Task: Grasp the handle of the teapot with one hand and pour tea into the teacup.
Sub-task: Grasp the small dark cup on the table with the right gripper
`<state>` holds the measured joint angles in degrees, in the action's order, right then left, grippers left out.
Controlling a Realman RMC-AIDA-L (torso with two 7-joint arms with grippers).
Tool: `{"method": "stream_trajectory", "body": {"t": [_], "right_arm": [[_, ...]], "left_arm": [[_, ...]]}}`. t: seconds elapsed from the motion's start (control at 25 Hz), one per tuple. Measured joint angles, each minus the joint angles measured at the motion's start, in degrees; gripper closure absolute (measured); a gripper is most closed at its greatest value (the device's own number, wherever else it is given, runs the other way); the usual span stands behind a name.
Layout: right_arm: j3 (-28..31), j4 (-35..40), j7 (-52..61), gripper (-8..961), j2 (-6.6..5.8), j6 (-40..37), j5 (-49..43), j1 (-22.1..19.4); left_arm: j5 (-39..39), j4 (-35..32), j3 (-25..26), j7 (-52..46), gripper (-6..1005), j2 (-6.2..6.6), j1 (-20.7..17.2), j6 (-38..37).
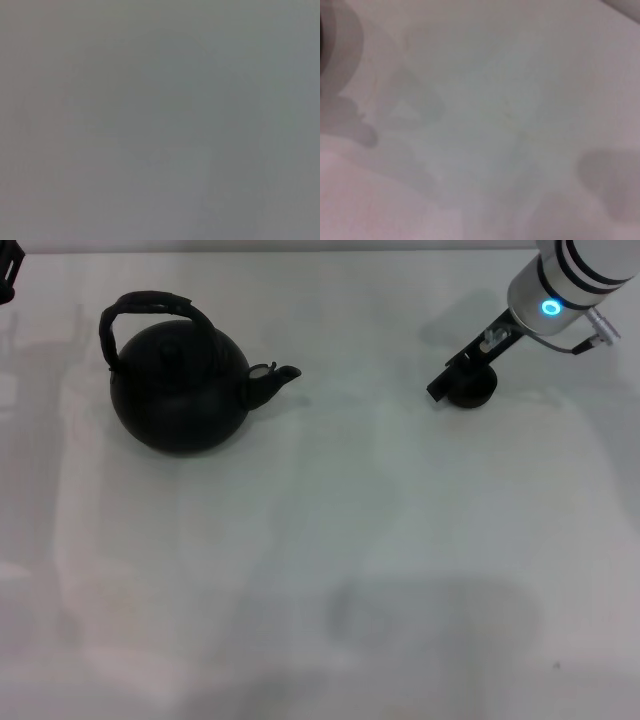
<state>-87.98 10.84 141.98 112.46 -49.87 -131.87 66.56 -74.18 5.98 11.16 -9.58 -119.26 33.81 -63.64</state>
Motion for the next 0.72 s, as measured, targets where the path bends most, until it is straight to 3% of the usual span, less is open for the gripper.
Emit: {"method": "stream_trajectory", "body": {"t": [0.72], "right_arm": [[-0.25,1.43,0.56,154,-1.1,-4.48,-0.52,-0.74]], "left_arm": [[0.09,0.09,0.0,0.0,121,0.0,-0.16,-2.79]]}}
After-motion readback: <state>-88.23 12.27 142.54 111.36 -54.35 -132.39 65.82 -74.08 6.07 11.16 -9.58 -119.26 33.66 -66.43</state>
